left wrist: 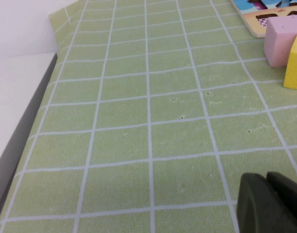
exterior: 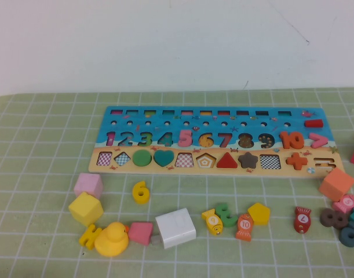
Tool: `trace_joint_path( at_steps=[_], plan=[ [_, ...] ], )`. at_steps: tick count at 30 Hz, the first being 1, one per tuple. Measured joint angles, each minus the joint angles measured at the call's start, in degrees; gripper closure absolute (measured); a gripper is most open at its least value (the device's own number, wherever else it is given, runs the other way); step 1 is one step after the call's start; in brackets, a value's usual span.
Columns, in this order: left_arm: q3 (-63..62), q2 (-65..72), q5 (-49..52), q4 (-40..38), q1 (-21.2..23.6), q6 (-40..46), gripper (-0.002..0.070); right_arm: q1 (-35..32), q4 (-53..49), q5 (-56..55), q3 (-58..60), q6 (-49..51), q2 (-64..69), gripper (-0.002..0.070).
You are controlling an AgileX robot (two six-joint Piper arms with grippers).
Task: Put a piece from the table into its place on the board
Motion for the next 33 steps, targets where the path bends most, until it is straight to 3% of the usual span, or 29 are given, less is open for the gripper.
trace_joint_path(
  at_steps=[6,15,22,27,33],
  plan=[
    [0.1,0.0,-5.4,0.0,0.0,0.0,0.0677,0.0,0.0,0.0,0.0,0.0,0.0,0.0679],
    [0.1,0.0,-35.3,0.0,0.0,0.0,0.0677,0.0,0.0,0.0,0.0,0.0,0.0,0.0679],
    [0.1,0.0,-47.8,0.3,0.0,0.0,0.0677,0.0,0.0,0.0,0.0,0.0,0.0,0.0679],
    [-0.4,0.0,-47.7,-0.2,0.0,-5.2,0.0677,0.0,0.0,0.0,0.0,0.0,0.0,0.0679],
    [-16.0,1.1,-19.7,-0.7,0.0,-14.0,0.0677,0.0,0.0,0.0,0.0,0.0,0.0,0.0679]
  ],
)
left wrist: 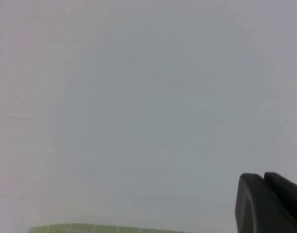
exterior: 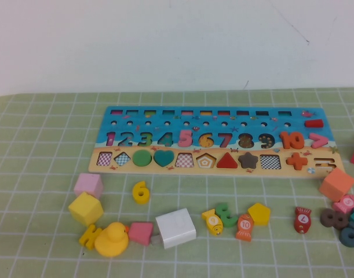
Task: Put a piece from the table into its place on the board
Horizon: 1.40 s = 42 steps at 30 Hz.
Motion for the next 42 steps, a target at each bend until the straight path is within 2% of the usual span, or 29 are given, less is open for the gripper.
trace_joint_path(
  at_steps=[4,11,13,18,23,28,32,36,39,42],
  plan=[
    [-9.8,5.9,7.6,1.2,0.0,0.8,0.0677,0.0,0.0,0.0,0.0,0.0,0.0,0.0679],
    [-13.9,16.0,2.0,2.9,0.0,3.2,0.0677,0.0,0.0,0.0,0.0,0.0,0.0,0.0679],
    [-15.2,18.8,3.0,2.6,0.0,2.1,0.0677,0.0,0.0,0.0,0.0,0.0,0.0,0.0679],
    [-23.7,28.3,18.9,-1.6,0.0,0.3,0.0677,0.0,0.0,0.0,0.0,0.1,0.0,0.0679],
    [-34.5,40.1,39.1,-11.1,0.0,11.5,0.0677,0.0,0.0,0.0,0.0,0.1,0.0,0.0679],
    [-42.7,51.0,51.0,-22.8,0.0,21.7,0.0677,0.0,0.0,0.0,0.0,0.1,0.0,0.0679],
    [-44.4,58.6,53.3,-32.0,0.0,30.9,0.0677,0.0,0.0,0.0,0.0,0.1,0.0,0.0679],
    [-44.4,66.2,49.7,-41.1,-0.1,43.5,0.0677,0.0,0.0,0.0,0.0,0.1,0.0,0.0679],
    [-45.1,72.0,48.0,-46.5,-0.1,45.3,0.0677,0.0,0.0,0.0,0.0,0.1,0.0,0.0679],
    [-47.8,79.3,51.7,-48.2,-0.9,45.2,0.0677,0.0,0.0,0.0,0.0,0.1,0.0,0.0679]
  ],
)
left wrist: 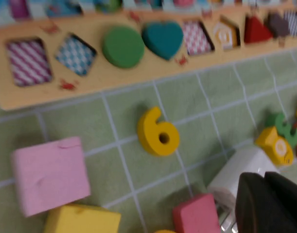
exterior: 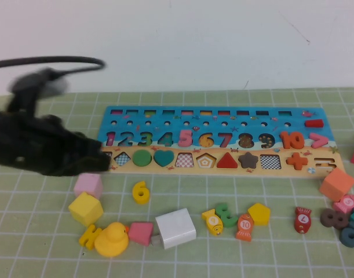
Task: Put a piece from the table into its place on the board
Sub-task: Pick up the "number 6"
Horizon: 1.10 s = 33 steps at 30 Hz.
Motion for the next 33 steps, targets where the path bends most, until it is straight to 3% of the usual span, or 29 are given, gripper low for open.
trace_joint_path(
  at_steps=[4,9,12,17,24,26,33],
  plan=[
    [-6.6,7.7,3.8,7.8,-5.9,-5.5,0.0677,0.0,0.0,0.0,0.0,0.0,0.0,0.0679],
    [-15.0,13.7,3.3,33.0,-17.9,-29.8,0.0677,0.0,0.0,0.0,0.0,0.0,0.0,0.0679],
    [-18.1,16.3,3.3,40.6,-21.3,-43.0,0.0677,0.0,0.0,0.0,0.0,0.0,0.0,0.0679],
    [-20.7,20.8,4.6,43.7,-21.7,-52.6,0.0636,0.0,0.0,0.0,0.0,0.0,0.0,0.0679],
    [-22.0,24.5,6.1,44.6,-22.0,-54.2,0.0341,0.0,0.0,0.0,0.0,0.0,0.0,0.0679],
    [-22.0,25.1,6.1,44.6,-22.1,-54.2,0.0294,0.0,0.0,0.0,0.0,0.0,0.0,0.0679],
    [-22.1,26.9,6.1,44.6,-22.2,-54.3,0.0256,0.0,0.0,0.0,0.0,0.0,0.0,0.0679]
  ],
)
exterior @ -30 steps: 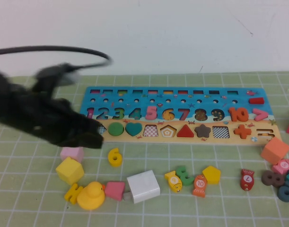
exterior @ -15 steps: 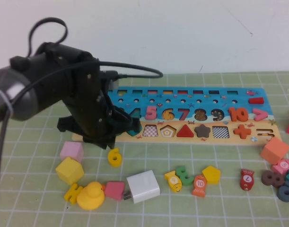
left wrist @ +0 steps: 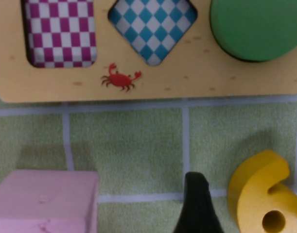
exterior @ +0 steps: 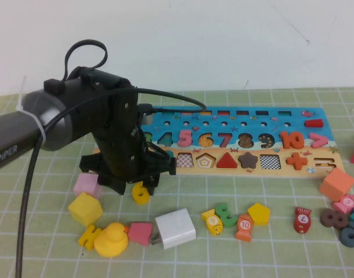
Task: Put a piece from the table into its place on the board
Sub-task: Pick up the "number 6"
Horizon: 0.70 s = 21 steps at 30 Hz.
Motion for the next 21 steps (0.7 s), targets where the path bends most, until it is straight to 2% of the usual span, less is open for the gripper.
trace_joint_path(
  at_steps=[4,11,21],
  plan=[
    [-0.2,0.0,0.0,0.0,0.0,0.3,0.0271,0.0,0.0,0.0,0.0,0.0,0.0,0.0679],
    [-0.2,0.0,0.0,0.0,0.0,0.6,0.0393,0.0,0.0,0.0,0.0,0.0,0.0,0.0679],
    [-1.2,0.3,-0.5,0.0,0.0,1.7,0.0423,0.0,0.0,0.0,0.0,0.0,0.0,0.0679]
  ],
)
